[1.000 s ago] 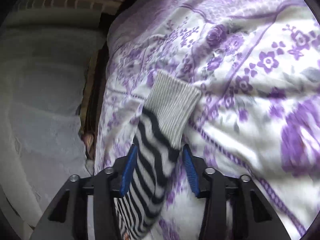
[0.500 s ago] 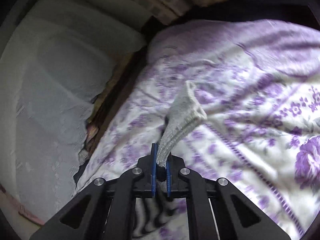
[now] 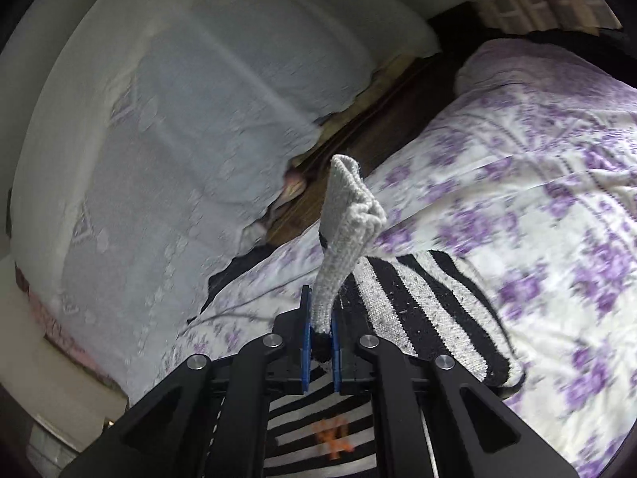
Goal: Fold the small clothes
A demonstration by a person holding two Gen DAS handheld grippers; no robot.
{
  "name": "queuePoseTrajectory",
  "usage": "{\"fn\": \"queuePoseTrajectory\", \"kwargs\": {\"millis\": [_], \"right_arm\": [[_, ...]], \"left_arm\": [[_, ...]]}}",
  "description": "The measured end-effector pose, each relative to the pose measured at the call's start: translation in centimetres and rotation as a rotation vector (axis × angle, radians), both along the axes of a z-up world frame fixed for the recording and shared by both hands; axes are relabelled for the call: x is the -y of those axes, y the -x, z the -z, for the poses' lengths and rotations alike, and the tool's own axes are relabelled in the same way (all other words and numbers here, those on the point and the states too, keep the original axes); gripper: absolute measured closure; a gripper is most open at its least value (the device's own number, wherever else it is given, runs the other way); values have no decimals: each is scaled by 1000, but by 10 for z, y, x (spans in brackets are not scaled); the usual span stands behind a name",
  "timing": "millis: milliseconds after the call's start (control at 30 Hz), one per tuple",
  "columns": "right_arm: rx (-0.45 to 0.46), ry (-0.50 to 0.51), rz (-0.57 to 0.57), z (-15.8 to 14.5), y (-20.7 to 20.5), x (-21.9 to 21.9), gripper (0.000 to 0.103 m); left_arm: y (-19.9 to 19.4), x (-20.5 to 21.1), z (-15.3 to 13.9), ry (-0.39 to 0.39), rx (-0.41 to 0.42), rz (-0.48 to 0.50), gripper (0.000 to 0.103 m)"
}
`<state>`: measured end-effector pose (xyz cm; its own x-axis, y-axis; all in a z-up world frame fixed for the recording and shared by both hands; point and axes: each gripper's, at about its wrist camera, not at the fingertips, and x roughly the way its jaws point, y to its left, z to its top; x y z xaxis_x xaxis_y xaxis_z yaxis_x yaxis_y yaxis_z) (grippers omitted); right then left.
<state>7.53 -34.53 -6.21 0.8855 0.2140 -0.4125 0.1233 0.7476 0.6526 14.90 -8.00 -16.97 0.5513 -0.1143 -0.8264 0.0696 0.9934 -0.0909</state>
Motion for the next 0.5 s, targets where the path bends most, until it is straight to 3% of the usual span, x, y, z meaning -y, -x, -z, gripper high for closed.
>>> {"fn": "queuePoseTrajectory", "kwargs": {"millis": [500], "right_arm": [[-15, 50, -251, -4, -15, -137, 94]], "left_arm": [[-22, -21, 2, 78, -28, -29, 16]]}}
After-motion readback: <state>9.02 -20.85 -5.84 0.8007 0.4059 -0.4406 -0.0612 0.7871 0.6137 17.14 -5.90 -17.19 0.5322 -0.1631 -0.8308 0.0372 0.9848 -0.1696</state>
